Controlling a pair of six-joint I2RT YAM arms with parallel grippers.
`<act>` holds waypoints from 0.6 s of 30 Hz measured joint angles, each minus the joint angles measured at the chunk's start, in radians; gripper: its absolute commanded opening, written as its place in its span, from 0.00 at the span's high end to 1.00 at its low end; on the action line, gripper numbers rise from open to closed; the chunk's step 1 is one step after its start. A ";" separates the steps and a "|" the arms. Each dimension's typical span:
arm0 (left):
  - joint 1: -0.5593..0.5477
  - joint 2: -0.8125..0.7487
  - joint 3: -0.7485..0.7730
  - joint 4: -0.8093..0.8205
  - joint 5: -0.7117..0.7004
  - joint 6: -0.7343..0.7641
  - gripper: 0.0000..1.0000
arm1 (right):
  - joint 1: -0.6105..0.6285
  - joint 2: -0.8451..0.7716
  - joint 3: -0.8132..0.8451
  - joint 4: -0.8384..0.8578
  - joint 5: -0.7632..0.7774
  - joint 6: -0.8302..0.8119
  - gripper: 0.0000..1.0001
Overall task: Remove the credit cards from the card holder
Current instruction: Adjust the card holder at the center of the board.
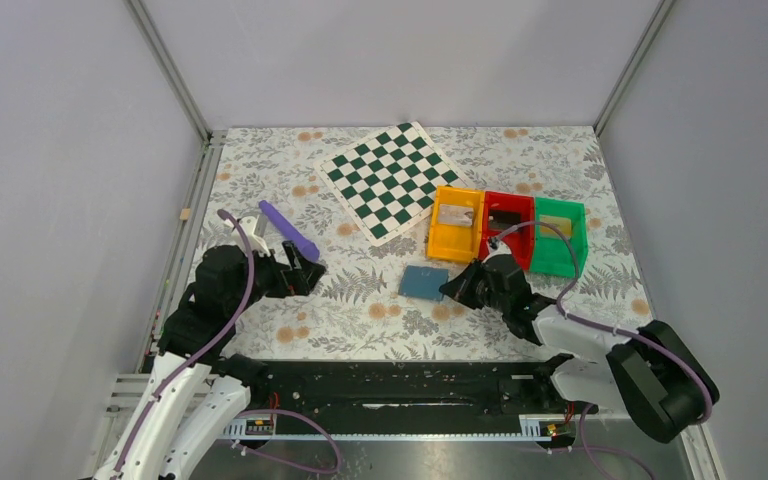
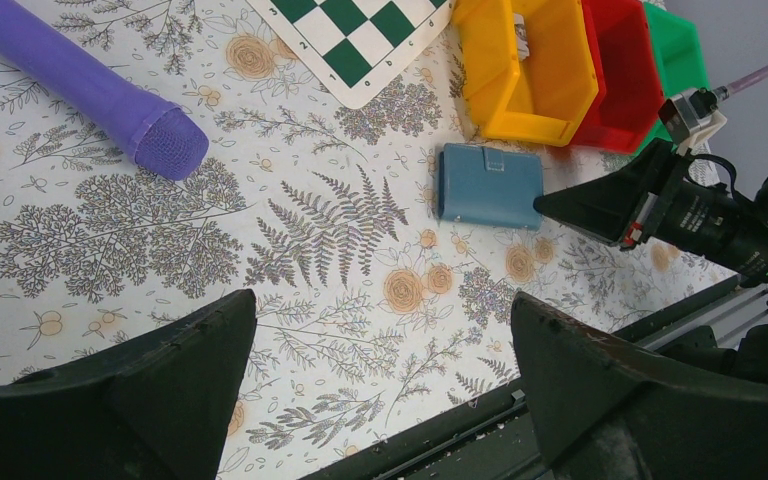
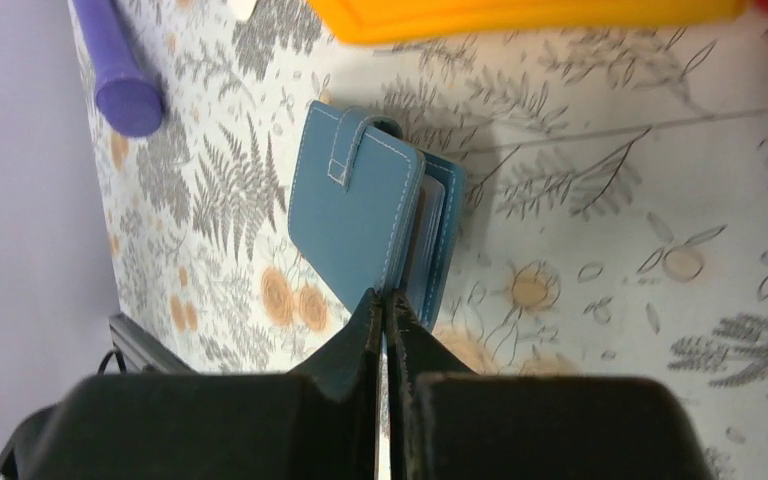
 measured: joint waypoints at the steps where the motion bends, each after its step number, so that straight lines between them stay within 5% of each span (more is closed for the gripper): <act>1: 0.000 0.002 0.000 0.000 0.000 0.000 0.03 | 0.009 -0.019 -0.005 -0.015 -0.006 -0.001 1.00; 8: 0.000 0.008 0.000 0.000 -0.011 0.000 0.03 | 0.153 -0.132 -0.017 -0.091 -0.005 0.028 1.00; 17: -0.004 0.086 0.002 -0.031 0.002 -0.009 0.08 | 0.402 -0.090 -0.030 -0.062 0.083 0.203 1.00; 18: -0.006 0.098 0.002 -0.034 0.013 -0.021 0.09 | 0.430 -0.077 -0.024 -0.062 0.098 0.216 0.93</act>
